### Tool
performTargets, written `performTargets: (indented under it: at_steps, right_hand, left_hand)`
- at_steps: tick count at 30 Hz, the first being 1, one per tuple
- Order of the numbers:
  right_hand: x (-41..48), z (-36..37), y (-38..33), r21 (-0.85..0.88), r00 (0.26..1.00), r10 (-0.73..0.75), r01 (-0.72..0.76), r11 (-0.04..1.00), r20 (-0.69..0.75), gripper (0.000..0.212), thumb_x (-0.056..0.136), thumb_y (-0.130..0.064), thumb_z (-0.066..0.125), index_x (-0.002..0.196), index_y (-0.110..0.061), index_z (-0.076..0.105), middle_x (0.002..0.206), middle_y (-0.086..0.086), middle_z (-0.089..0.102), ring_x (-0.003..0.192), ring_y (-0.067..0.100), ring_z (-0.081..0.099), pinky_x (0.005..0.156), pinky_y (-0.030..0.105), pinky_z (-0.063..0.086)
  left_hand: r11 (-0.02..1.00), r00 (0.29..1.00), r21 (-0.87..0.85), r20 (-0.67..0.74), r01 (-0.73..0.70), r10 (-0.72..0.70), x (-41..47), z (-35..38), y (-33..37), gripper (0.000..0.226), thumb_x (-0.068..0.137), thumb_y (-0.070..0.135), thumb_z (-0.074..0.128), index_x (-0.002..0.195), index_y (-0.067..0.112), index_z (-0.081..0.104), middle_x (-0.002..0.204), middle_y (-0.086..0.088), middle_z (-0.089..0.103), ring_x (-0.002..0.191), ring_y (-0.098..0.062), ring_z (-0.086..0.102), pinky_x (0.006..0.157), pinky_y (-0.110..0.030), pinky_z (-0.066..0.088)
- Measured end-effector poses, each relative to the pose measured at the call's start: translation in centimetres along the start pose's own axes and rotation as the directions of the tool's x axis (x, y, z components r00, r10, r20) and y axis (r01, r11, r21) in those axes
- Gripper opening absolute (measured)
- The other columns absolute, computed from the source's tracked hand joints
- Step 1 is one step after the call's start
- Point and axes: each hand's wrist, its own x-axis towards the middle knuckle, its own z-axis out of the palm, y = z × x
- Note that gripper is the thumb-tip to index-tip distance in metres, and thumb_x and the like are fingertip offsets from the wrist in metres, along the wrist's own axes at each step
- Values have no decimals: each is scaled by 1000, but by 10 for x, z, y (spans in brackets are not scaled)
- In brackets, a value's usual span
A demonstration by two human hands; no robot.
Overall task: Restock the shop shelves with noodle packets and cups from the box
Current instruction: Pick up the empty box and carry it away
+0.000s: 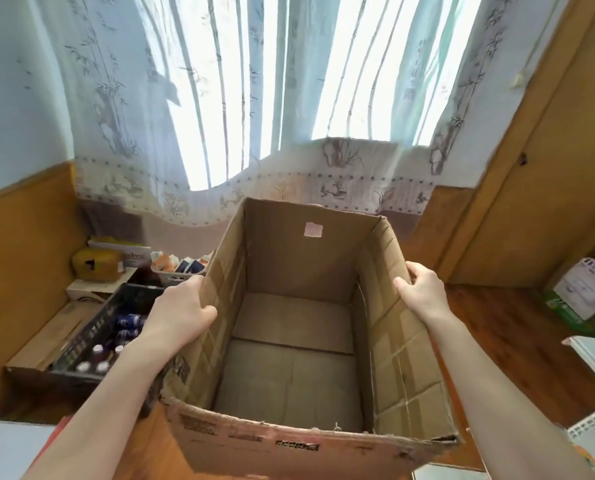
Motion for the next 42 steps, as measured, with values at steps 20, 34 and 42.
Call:
performTargets:
  at_steps: [20,34,42]
  right_hand:
    - [401,172,-35,-37,989,46,-41,998,138,45,92,-22,51,135,-10,44,135,12,52,122,32,49,102,42,40]
    - [618,353,-115,-46,894,-66,96,994,444,34,94,-13,43,126,-2,47,126,17,54,115,33,51,89,32,40]
    - [671,476,-164,-47,827,-187,249,967,530,30,92,-10,44,118,1,53,120,21,58,113,36,52,90,36,40]
  left_hand:
    - [989,990,-45,14,144,-144,393,113,19,37,79,11,56,116,11,55,104,-14,65,99,-35,56,73,-33,35]
    - [839,851,-194,-34,508,-523,539,165,-15,46,91,13,51,136,12,40,119,-13,60,103,-30,61,82,-36,52]
    - [710,722,-203,-26,674,-692,588,174,-62,38,93,12,49,130,10,41,119,-14,58,105,-32,59,87,-41,53]
